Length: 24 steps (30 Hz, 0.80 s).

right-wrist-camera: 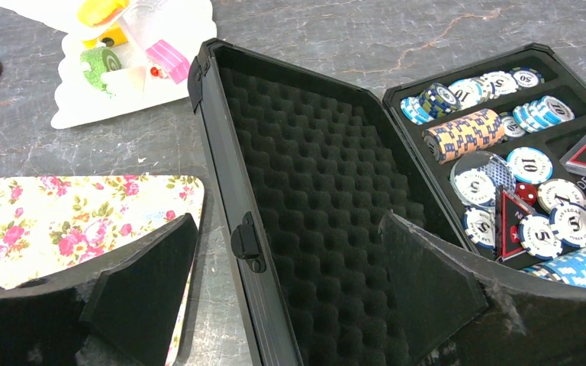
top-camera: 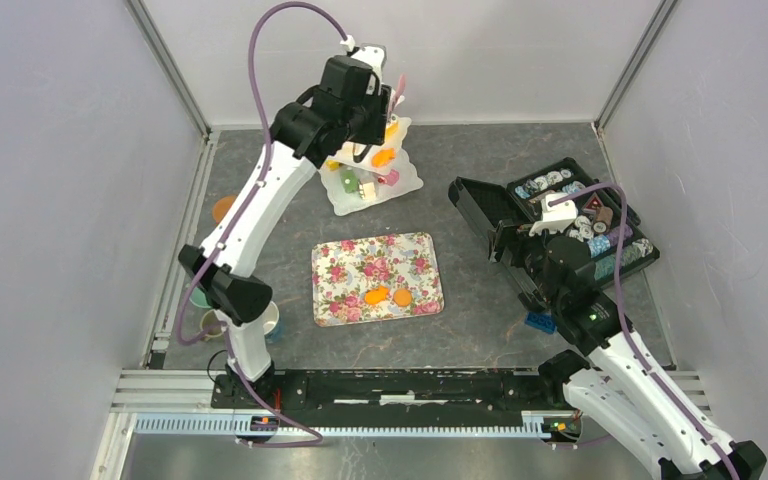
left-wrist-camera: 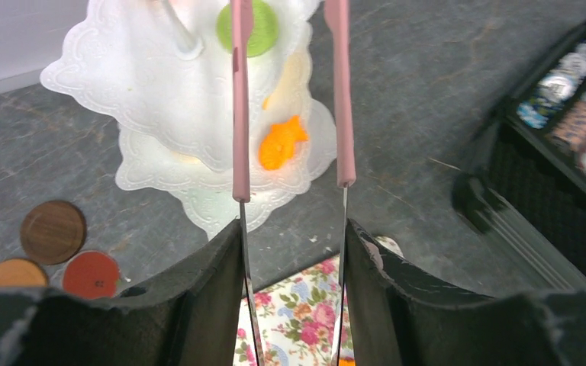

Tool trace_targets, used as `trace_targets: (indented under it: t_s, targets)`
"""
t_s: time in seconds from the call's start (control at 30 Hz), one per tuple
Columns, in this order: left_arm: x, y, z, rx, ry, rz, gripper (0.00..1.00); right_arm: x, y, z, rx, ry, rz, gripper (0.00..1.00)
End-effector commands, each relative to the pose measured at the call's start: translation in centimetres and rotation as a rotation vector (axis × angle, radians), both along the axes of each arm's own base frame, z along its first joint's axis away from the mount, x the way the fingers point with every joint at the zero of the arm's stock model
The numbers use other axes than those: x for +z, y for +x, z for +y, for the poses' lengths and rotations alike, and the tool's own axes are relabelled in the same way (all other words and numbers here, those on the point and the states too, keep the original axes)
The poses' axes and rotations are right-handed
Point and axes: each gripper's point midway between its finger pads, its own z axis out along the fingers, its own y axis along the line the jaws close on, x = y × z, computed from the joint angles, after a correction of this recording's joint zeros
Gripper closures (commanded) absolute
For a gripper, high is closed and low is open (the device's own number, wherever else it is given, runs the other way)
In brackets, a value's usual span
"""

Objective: Serve the afternoon tea

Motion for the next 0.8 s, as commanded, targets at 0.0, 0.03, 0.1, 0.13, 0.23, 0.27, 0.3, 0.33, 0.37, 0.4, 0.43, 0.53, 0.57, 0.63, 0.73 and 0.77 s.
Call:
trace_targets:
  t_s: [0.0,0.03,0.1,0.13,0.23,0.27,0.3,0.33,0.37,0.4,0.43,0.53,0.57,0.63,0.73,0.77]
  targets:
    - [7.4,-4.9,-0.6,-0.149,-0.190,-0.091,0.46,2.7,0.4,0.0,-0.011,0.025,-0.065,0.02]
    - [7.3,-6.0,-1.0,-0.191,-0.212,-0.072,0.46,2.6,0.4,0.0,-0.013,0.026,-0.066,0.02]
    - [6.7,-8.6,-1.7,-0.293,-0.246,-0.030,0.46,2.6,0.5,0.0,-0.014,0.023,-0.066,0.02]
    - [5.9,-10.0,-1.7,-0.333,-0.253,-0.003,0.45,2.6,0.5,0.0,-0.014,0.018,-0.064,0.02]
    - [3.6,-13.5,-0.9,-0.404,-0.239,0.052,0.44,2.3,0.6,-0.2,-0.020,0.003,-0.061,0.02]
    - [2.4,-14.7,-0.3,-0.417,-0.225,0.074,0.44,2.1,0.7,-0.2,-0.024,0.000,-0.057,0.02]
    - [1.5,-15.7,0.4,-0.419,-0.210,0.092,0.44,2.0,0.7,-0.2,-0.026,-0.004,-0.056,0.02]
    - [0.3,-16.8,1.2,-0.419,-0.191,0.119,0.44,2.0,0.8,-0.3,-0.029,-0.006,-0.054,0.02]
    - [-0.7,-17.9,2.1,-0.416,-0.171,0.142,0.44,2.0,0.9,-0.2,-0.027,-0.008,-0.054,0.02]
    - [-1.8,-19.0,3.0,-0.412,-0.151,0.164,0.45,2.1,1.0,-0.1,-0.024,-0.006,-0.055,0.02]
    - [-3.1,-20.1,4.0,-0.405,-0.130,0.195,0.45,2.1,1.0,0.0,-0.020,-0.007,-0.056,0.02]
    - [-6.7,-23.1,5.9,-0.422,-0.077,0.293,0.45,1.9,1.2,0.3,-0.010,-0.005,-0.062,0.02]
    - [-8.0,-24.1,6.7,-0.417,-0.058,0.332,0.45,1.8,1.3,0.3,-0.011,-0.005,-0.063,0.02]
    - [-10.4,-25.5,8.0,-0.378,-0.025,0.409,0.45,1.5,1.4,0.3,-0.014,-0.006,-0.060,0.02]
    - [-13.6,-27.7,9.1,-0.333,0.001,0.560,0.46,1.2,1.5,0.3,-0.018,-0.005,-0.050,0.02]
    - [-14.5,-28.4,9.1,-0.335,-0.001,0.607,0.46,1.0,1.5,0.3,-0.019,-0.005,-0.044,0.02]
